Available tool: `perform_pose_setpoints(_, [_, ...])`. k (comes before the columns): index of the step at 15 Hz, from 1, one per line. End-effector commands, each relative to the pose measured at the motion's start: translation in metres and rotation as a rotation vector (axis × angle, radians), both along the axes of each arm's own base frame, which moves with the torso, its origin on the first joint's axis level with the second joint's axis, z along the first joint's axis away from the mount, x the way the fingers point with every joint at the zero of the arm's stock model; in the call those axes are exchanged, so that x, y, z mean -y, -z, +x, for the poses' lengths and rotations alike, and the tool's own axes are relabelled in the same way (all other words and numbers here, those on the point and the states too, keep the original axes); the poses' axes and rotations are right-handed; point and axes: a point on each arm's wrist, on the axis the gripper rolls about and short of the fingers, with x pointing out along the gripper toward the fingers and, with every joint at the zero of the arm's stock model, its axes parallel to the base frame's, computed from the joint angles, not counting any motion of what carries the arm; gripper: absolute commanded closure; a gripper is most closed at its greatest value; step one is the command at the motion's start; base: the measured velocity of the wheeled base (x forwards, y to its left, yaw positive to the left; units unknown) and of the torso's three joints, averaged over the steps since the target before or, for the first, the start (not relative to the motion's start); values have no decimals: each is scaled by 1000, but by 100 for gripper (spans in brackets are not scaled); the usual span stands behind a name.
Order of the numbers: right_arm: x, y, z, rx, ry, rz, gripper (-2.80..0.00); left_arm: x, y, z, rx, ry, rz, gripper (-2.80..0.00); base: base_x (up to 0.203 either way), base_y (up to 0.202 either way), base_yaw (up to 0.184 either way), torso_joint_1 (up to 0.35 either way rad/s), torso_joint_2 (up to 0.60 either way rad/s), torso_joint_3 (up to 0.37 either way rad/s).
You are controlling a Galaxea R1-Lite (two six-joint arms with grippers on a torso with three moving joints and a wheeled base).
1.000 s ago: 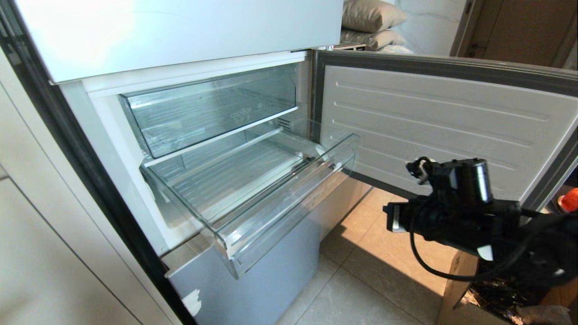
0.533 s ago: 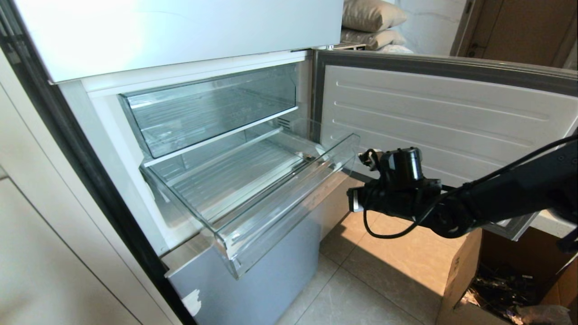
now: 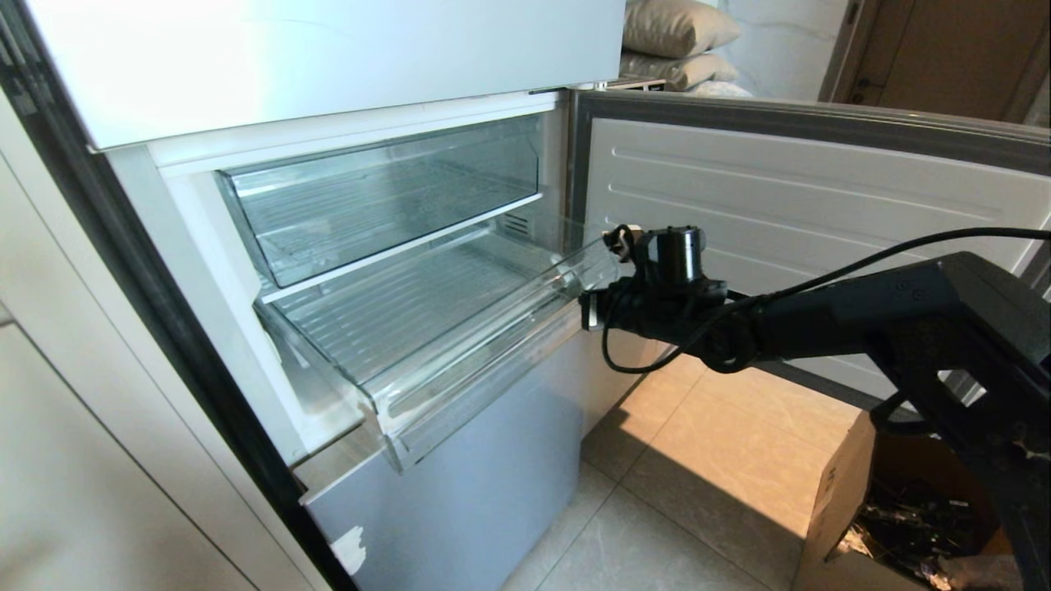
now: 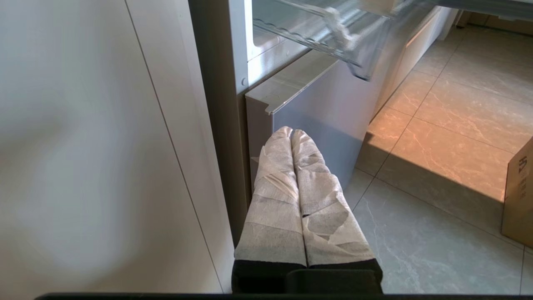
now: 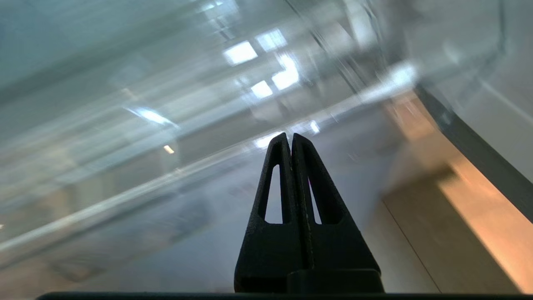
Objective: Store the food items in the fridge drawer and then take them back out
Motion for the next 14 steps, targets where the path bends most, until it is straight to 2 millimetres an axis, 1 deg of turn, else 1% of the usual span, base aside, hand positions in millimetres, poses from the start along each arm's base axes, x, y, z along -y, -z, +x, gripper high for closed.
perform_pose_setpoints(1, [-16, 7, 9, 18, -18, 26, 0, 0, 0, 0, -1, 0, 0, 0, 0, 0, 0, 0, 0, 0])
perform_pose_setpoints(3, [-35, -2, 7, 32, -36, 134, 0, 0, 0, 0, -1, 0, 0, 0, 0, 0, 0, 0, 0, 0])
perform_pose_setpoints(4, [-40, -4, 4, 43, -40, 173, 0, 0, 0, 0, -1, 0, -1, 0, 0, 0, 0, 0, 0, 0])
perform_pose_setpoints(5, [-42, -4, 0, 41, -38, 189, 0, 0, 0, 0, -1, 0, -1, 0, 0, 0, 0, 0, 0, 0])
perform_pose_setpoints(7, [-41, -1, -17, 15, -34, 181, 0, 0, 0, 0, -1, 0, 0, 0, 0, 0, 0, 0, 0, 0])
perform_pose_setpoints(9, [-36, -6, -38, 7, -18, 173, 0, 0, 0, 0, -1, 0, 0, 0, 0, 0, 0, 0, 0, 0])
perform_pose_setpoints(11, [-30, -23, -65, 22, -20, 177, 0, 0, 0, 0, -1, 0, 0, 0, 0, 0, 0, 0, 0, 0])
perform_pose_setpoints(13, [-19, -42, -99, 27, -37, 176, 0, 0, 0, 0, -1, 0, 0, 0, 0, 0, 0, 0, 0, 0])
perform_pose_setpoints(14, [-8, -56, -121, 37, -46, 179, 0, 0, 0, 0, -1, 0, 0, 0, 0, 0, 0, 0, 0, 0])
